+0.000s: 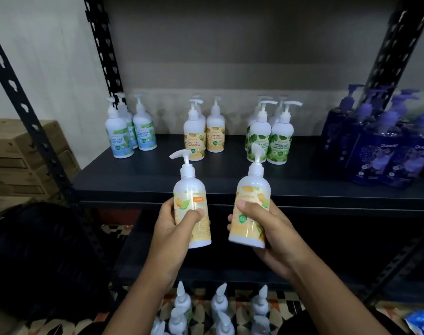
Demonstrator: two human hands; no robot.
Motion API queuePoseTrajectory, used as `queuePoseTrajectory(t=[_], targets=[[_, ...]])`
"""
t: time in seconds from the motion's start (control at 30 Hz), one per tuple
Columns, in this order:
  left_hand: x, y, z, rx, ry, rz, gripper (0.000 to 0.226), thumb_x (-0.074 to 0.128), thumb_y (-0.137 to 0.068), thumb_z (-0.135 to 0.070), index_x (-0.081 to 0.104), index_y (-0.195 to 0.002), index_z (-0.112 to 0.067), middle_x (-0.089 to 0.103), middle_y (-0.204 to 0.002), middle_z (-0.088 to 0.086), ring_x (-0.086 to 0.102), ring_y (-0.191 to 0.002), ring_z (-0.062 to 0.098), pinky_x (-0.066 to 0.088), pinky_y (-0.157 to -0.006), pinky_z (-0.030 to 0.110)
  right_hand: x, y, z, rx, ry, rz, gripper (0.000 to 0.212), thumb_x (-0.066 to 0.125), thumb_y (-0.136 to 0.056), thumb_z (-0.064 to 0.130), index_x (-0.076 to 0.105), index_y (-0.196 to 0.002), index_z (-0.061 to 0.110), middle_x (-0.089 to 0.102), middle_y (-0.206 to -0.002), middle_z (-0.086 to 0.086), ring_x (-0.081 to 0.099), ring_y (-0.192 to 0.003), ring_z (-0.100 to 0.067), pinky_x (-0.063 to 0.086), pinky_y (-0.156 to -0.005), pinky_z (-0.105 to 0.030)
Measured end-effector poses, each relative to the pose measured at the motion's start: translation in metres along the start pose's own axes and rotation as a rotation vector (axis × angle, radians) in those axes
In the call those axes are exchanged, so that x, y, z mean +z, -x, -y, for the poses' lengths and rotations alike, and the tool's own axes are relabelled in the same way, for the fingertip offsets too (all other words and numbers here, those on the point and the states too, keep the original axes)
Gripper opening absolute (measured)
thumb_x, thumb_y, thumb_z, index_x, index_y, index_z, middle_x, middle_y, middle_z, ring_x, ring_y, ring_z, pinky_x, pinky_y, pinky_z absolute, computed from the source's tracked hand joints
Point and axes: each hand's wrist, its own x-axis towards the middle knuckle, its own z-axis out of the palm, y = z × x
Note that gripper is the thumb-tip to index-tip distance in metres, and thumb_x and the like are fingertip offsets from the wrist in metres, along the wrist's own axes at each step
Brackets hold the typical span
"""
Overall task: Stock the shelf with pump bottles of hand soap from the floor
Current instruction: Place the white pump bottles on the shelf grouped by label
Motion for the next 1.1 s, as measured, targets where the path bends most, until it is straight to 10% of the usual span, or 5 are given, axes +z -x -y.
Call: queuePoseTrajectory(t=[0.23, 0.43, 0.63, 1.1], targets=[[0.000, 0.004, -0.002, 0.080, -0.069, -0.030, 0.037, 0.071, -0.089, -0.022, 0.057, -0.122, -0.031, 0.072, -0.108, -0.002, 0.073, -0.091, 0.011, 0.057, -0.076, 0.030, -0.003, 0.000, -0.001, 0.005, -0.065, -0.062, 0.044, 0.067, -0.088, 0.022, 0.059, -0.128, 0.007, 0.071, -0.120, -0.017, 0.069, -0.109, -0.037, 0.059, -0.089, -0.049], [0.002, 0.004, -0.003, 0.083, -0.056, -0.011, 0.037, 0.070, -0.091, -0.021, 0.055, -0.122, -0.036, 0.074, -0.104, 0.000, 0.075, -0.092, 0.024, 0.062, -0.080, 0.047, 0.000, -0.003, -0.003, -0.063, 0.010, -0.031, 0.057, 0.076, -0.070, 0.017, 0.057, -0.124, 0.016, 0.069, -0.100, -0.013, 0.070, -0.092, -0.031, 0.061, -0.077, -0.045], [0.004, 0.006, -0.006, 0.149, -0.141, -0.037, 0.052, 0.081, -0.081, -0.021, 0.048, -0.117, -0.041, 0.067, -0.104, -0.006, 0.070, -0.082, -0.001, 0.054, -0.062, 0.014, -0.001, -0.006, -0.007, -0.074, 0.191, -0.120, 0.074, 0.088, -0.061, 0.021, 0.051, -0.125, 0.019, 0.070, -0.112, -0.014, 0.073, -0.097, -0.031, 0.060, -0.073, -0.041], [0.007, 0.008, -0.004, 0.104, -0.217, -0.104, 0.050, 0.085, -0.076, -0.035, 0.058, -0.118, -0.030, 0.070, -0.101, -0.012, 0.069, -0.081, -0.007, 0.051, -0.059, 0.008, 0.003, -0.003, -0.011, -0.142, 0.257, -0.148, 0.056, 0.087, -0.071, 0.019, 0.057, -0.118, 0.018, 0.073, -0.103, -0.010, 0.075, -0.087, -0.023, 0.058, -0.066, -0.031]])
